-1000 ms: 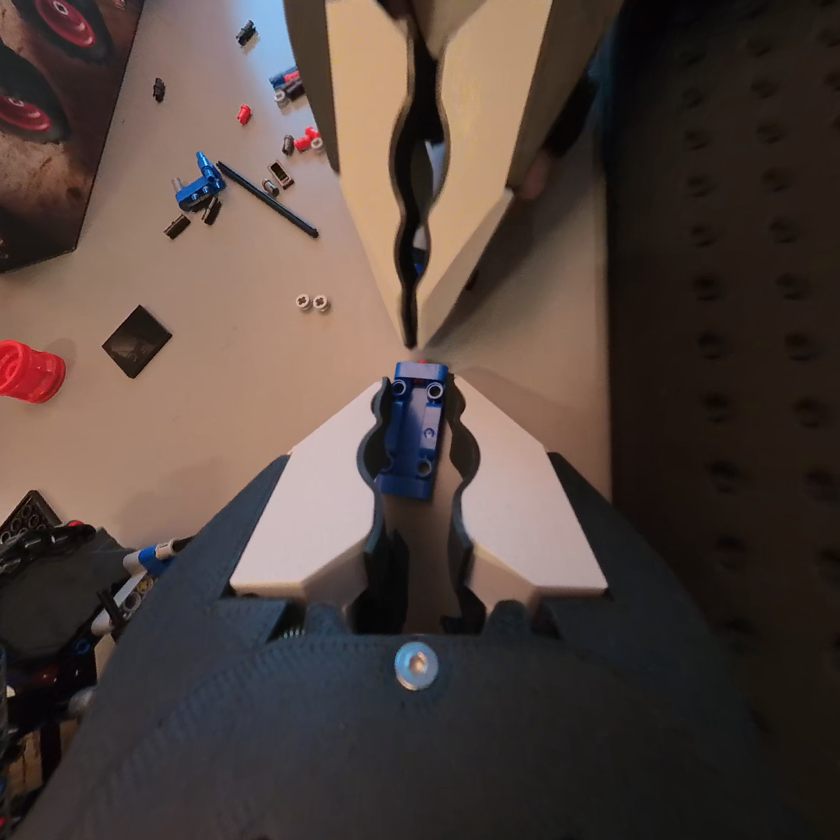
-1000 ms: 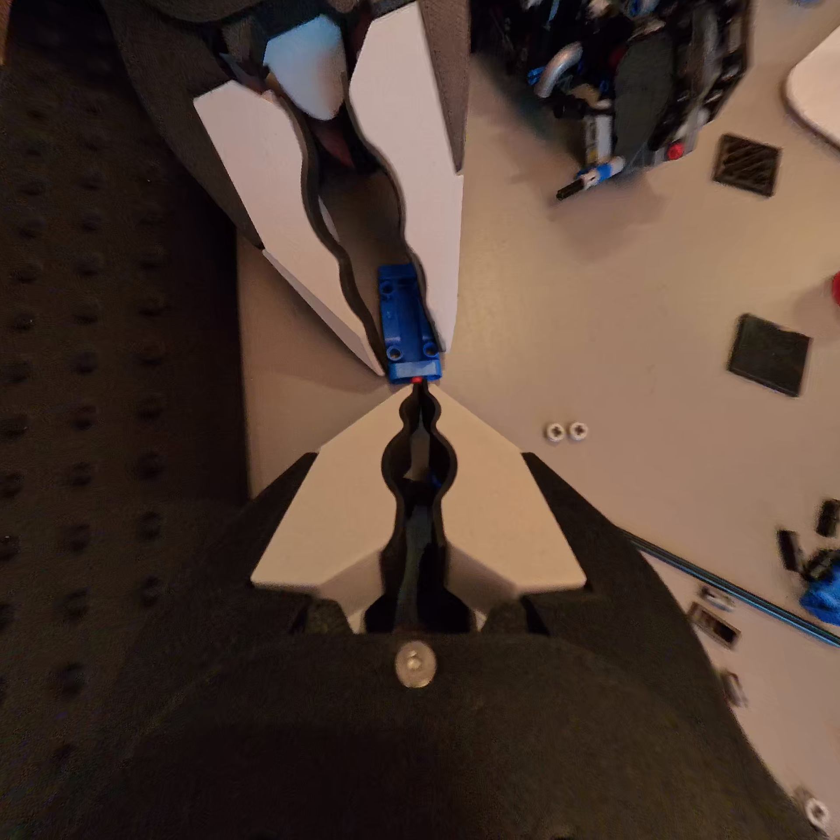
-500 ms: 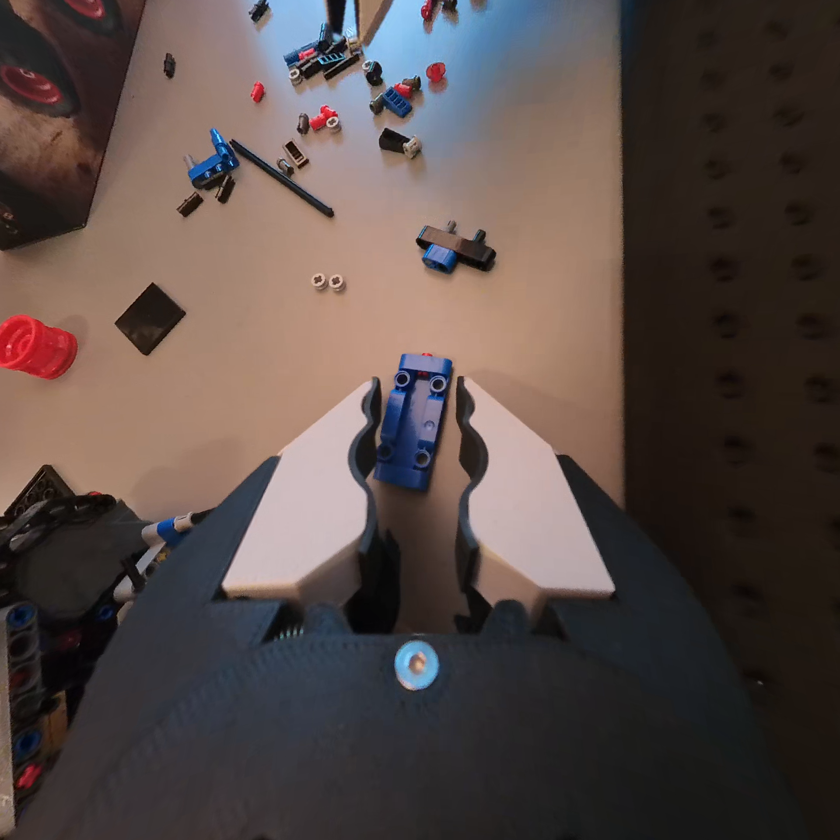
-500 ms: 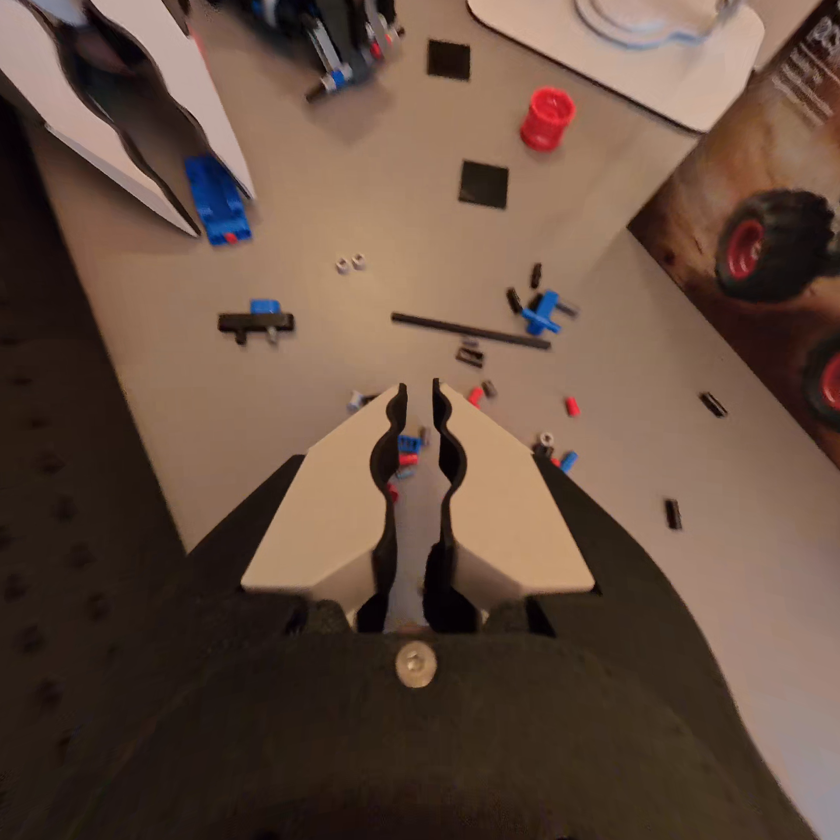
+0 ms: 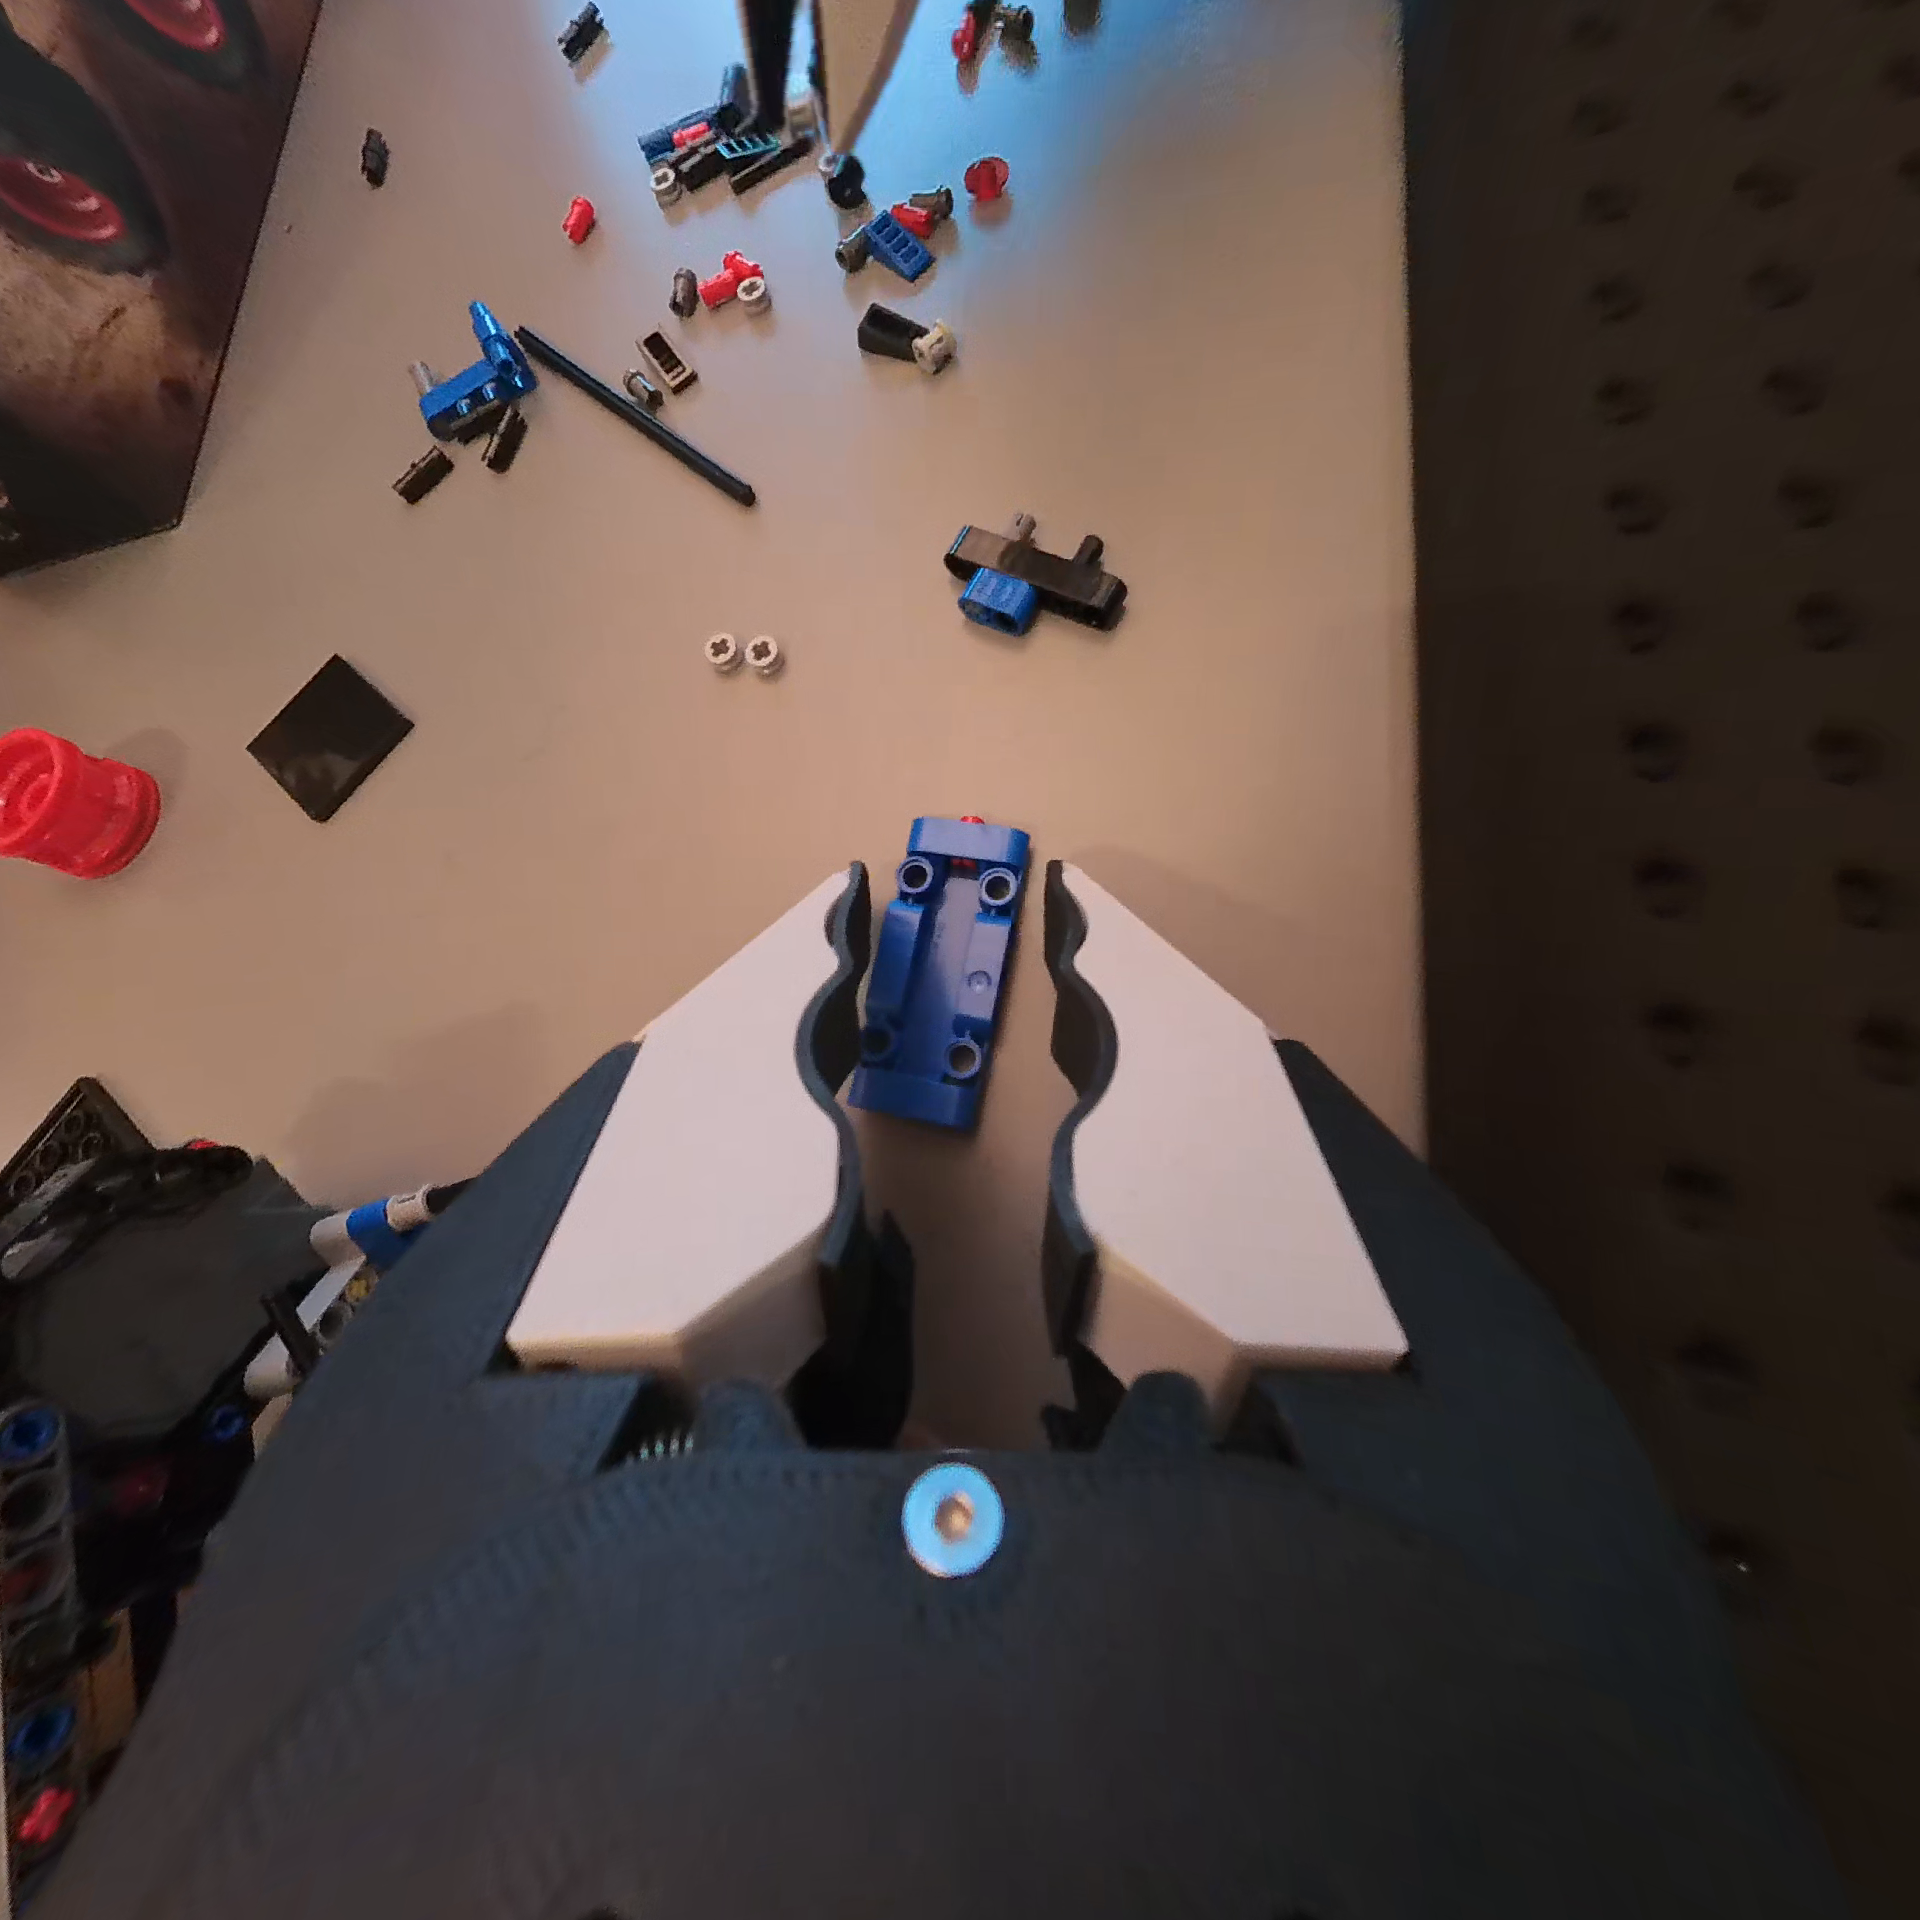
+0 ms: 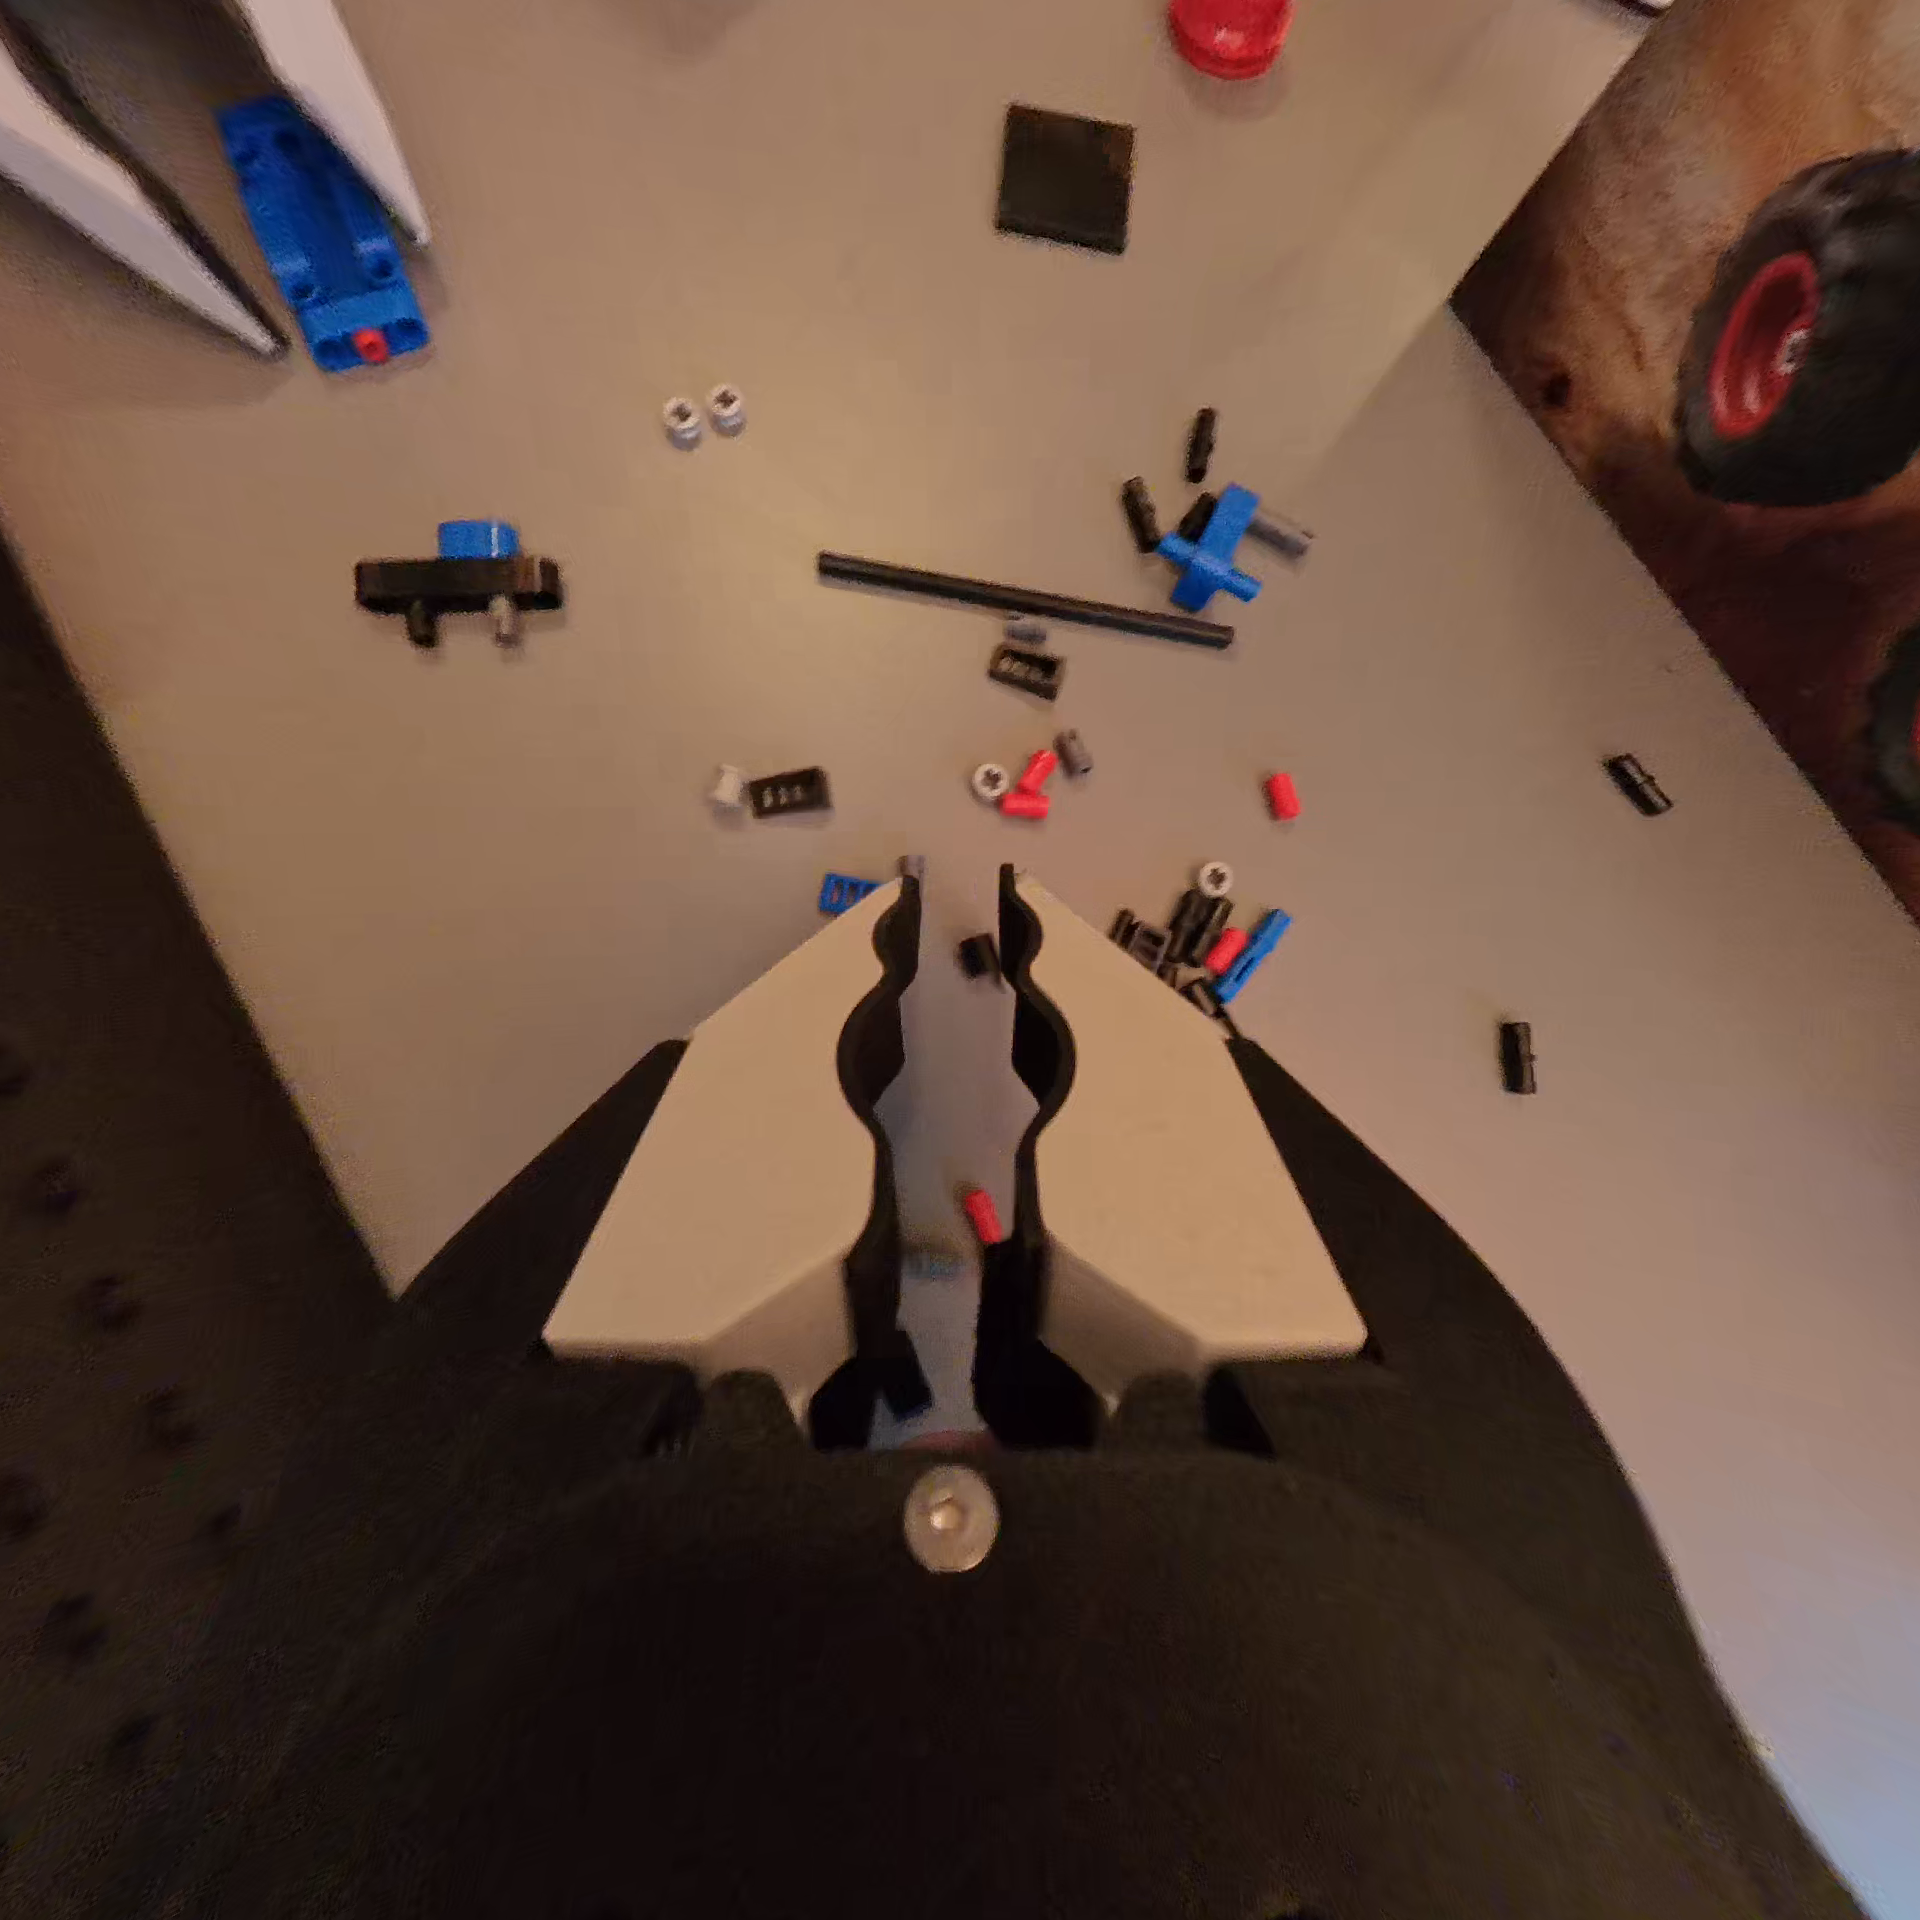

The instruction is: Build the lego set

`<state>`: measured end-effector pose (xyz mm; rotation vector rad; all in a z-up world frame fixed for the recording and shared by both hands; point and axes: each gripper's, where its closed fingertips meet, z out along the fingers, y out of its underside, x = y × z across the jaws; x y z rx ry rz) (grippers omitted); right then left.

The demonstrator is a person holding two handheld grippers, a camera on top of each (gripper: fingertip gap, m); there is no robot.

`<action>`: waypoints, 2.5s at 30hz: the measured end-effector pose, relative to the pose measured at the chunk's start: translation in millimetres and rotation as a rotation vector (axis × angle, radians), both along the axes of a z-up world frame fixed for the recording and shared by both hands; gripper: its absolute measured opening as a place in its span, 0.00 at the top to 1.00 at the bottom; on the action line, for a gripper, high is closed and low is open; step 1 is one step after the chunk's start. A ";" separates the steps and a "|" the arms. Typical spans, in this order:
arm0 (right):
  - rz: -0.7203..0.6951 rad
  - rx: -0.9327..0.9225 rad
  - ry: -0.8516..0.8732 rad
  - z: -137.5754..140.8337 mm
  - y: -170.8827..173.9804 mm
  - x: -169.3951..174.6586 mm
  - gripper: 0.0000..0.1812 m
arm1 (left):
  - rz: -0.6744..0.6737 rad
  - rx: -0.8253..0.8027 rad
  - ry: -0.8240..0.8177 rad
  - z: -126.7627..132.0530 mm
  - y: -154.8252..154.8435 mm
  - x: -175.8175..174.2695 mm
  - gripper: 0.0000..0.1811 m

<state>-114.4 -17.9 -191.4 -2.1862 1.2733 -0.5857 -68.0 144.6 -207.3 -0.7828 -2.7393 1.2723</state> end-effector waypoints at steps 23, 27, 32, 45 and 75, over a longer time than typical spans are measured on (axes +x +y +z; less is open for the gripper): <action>0.050 0.121 0.033 4.7 30.7 22.7 0.96 | 0.005 0.009 -0.016 0.0 1.7 2.3 0.84; 0.176 0.183 0.050 9.2 99.8 29.0 0.96 | 0.010 0.024 -0.031 -0.2 4.6 6.5 0.86; 0.221 0.189 0.110 -11.8 145.4 44.8 0.96 | 0.014 0.038 -0.029 -0.5 8.4 6.6 0.87; 0.344 0.151 0.160 -13.7 146.3 32.0 0.88 | 0.018 0.065 -0.020 -0.8 12.3 7.0 0.86; 0.632 0.064 0.102 -17.8 154.0 36.7 0.98 | 0.018 0.073 0.014 -1.5 10.8 5.7 0.87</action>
